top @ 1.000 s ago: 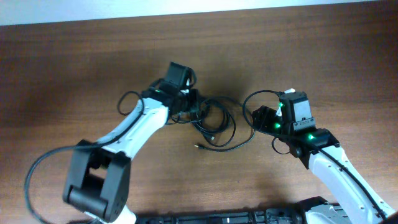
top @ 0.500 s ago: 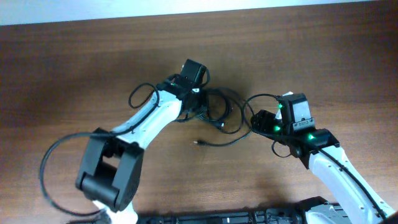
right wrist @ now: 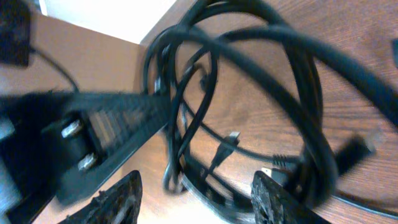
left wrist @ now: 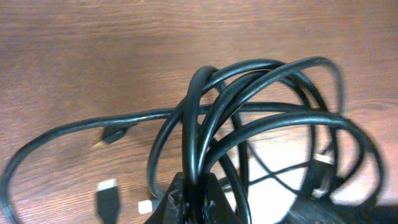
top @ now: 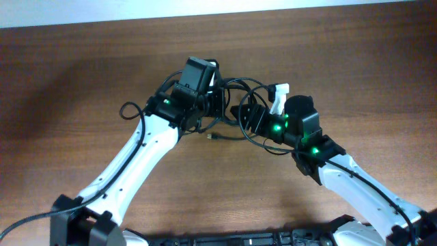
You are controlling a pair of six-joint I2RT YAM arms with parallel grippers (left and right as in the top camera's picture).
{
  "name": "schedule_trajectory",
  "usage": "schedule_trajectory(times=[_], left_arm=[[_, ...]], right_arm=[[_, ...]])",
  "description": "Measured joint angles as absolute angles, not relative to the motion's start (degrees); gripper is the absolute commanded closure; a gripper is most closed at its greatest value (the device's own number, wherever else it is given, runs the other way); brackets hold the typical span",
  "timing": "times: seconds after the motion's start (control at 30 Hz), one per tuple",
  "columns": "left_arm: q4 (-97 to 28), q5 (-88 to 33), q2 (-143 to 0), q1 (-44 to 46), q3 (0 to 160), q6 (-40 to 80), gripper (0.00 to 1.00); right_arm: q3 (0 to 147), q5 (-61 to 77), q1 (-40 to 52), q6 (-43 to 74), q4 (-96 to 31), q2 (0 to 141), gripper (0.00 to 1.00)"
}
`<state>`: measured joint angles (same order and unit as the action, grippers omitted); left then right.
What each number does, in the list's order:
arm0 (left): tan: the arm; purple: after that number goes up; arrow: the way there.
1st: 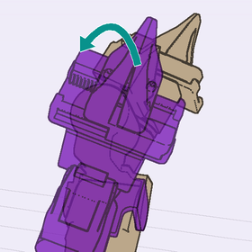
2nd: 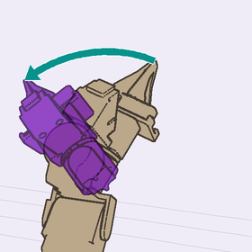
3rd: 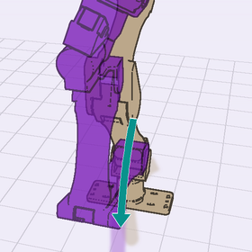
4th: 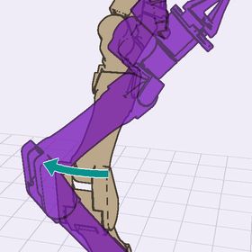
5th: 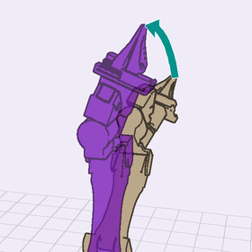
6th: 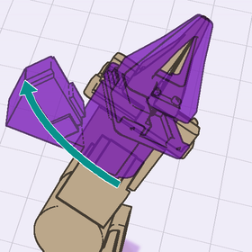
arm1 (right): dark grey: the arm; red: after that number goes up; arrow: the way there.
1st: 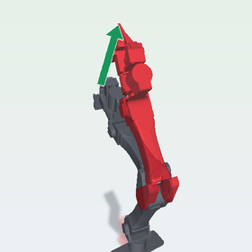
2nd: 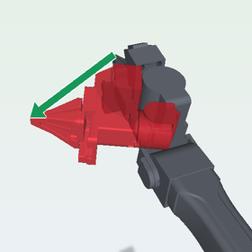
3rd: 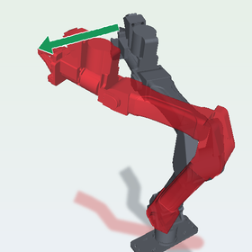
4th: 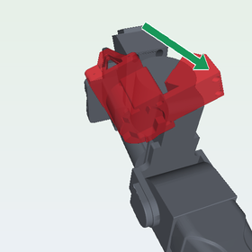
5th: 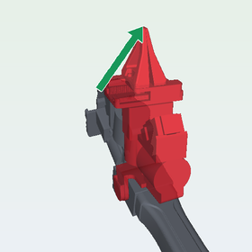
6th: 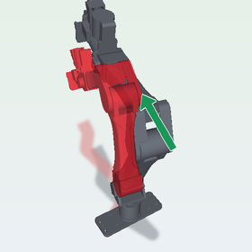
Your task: Untangle cables
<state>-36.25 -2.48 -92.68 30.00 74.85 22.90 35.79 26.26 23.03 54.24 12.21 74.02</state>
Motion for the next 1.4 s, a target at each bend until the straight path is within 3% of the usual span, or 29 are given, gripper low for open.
schedule_trajectory(times=[0.13,0.17,0.23,0.27,0.43,0.57,0.73,0.8,0.9,1.1,1.27,1.4], left_arm=[[-37.34,-10.63,-90.43,29.98,74.85,22.68,1.00],[-37.36,-12.64,-90.43,29.98,74.85,22.65,1.00],[-37.23,-14.61,-90.43,29.54,74.85,22.68,1.00],[-36.93,-15.09,-90.43,29.43,74.85,22.68,1.00],[-37.19,-21.06,-88.92,24.16,74.85,22.44,1.00],[-41.23,-23.94,-87.42,16.84,74.89,22.22,1.00],[-42.76,-23.14,-85.97,16.73,75.02,22.09,1.00],[-43.48,-23.66,-85.97,15.25,75.24,23.90,1.00],[-44.77,-9.41,-86.04,4.84,75.24,29.41,1.00],[-44.84,-7.55,-86.04,5.28,75.24,33.76,1.00],[-41.21,-17.65,-86.04,5.34,75.24,35.86,1.00],[-40.07,-25.71,-86.04,8.73,75.24,29.76,1.00]], right_arm=[[35.97,26.00,23.03,58.72,19.33,79.46,0.45],[35.97,25.98,23.03,59.13,19.46,79.46,0.50],[35.97,25.96,22.94,59.79,19.68,79.46,0.76],[35.97,25.91,22.87,59.68,19.53,79.46,0.96],[36.10,28.84,21.23,58.39,17.15,79.48,0.96],[36.18,49.34,13.72,56.75,27.88,80.09,0.96],[36.14,64.66,5.48,56.58,33.50,80.71,0.96],[36.14,66.06,2.94,56.58,33.54,80.75,0.93],[36.14,66.32,-1.19,56.55,33.47,80.64,0.90],[36.53,61.08,-1.19,53.19,18.87,80.40,0.67],[36.49,57.52,4.01,45.82,14.11,80.42,0.54],[36.49,51.35,9.91,44.58,14.11,80.42,0.53]])
